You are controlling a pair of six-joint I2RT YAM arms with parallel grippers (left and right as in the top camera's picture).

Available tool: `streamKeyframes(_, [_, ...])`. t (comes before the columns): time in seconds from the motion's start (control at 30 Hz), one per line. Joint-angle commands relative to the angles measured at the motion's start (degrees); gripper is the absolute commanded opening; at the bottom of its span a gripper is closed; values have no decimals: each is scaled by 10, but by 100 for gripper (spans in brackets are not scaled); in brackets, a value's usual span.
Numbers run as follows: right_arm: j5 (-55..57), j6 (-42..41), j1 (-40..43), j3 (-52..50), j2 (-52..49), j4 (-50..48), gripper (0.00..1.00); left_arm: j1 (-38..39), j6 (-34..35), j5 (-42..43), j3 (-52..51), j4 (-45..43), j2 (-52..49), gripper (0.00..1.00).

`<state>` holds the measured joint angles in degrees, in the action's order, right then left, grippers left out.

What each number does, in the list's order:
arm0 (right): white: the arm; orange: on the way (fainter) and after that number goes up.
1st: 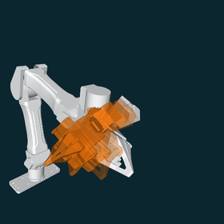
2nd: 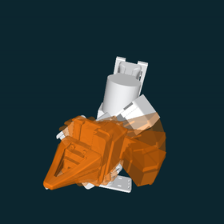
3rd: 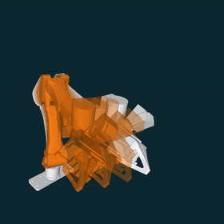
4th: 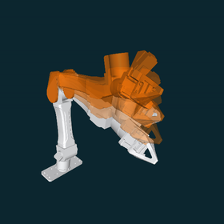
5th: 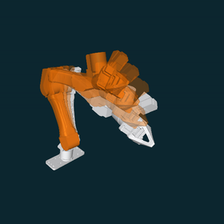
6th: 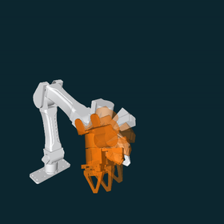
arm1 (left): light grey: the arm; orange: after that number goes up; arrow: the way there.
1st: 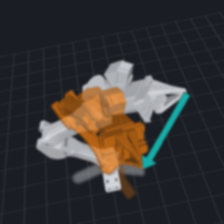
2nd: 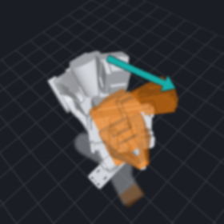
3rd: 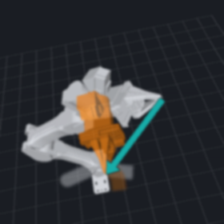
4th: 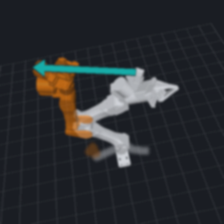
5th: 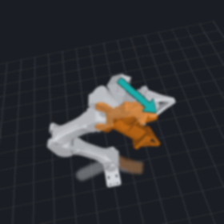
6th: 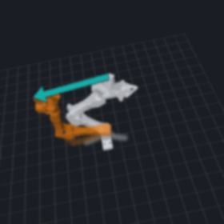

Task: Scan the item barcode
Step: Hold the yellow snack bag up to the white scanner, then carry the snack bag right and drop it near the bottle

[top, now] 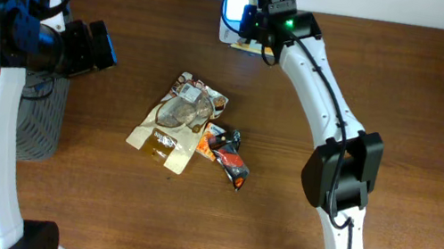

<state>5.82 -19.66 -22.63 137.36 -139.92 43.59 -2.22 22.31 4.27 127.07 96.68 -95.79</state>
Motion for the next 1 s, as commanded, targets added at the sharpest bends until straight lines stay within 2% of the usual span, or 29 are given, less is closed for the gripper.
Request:
streamKeyframes(0.0, [49, -6, -27, 9, -2, -14, 4, 2, 6, -2, 1, 0, 2, 99])
streamKeyframes(0.13, [85, -5, -34, 8, -12, -2, 4, 2, 6, -2, 1, 0, 2, 99])
streamKeyframes(0.37, [69, -5, -31, 5, -12, 34, 4, 2, 6, -2, 1, 0, 2, 99])
streamKeyframes(0.43, [70, -27, -15, 16, 5, 51, 4, 2, 6, -2, 1, 0, 2, 99])
streamKeyframes(0.5, [69, -71, 23, 35, 42, 97, 4, 2, 6, -2, 1, 0, 2, 99])
streamKeyframes(0.6, [69, -84, 101, 50, 102, 203, 4, 2, 6, -2, 1, 0, 2, 99])
streamKeyframes(0.73, [69, -143, 254, 47, 127, 342, 4, 2, 6, -2, 1, 0, 2, 99])
streamKeyframes(0.9, [69, -143, 400, 18, 103, 351, 4, 2, 6, -2, 1, 0, 2, 99])
streamKeyframes(0.97, [71, -179, 447, 18, 86, 346, 4, 2, 6, -2, 1, 0, 2, 99])
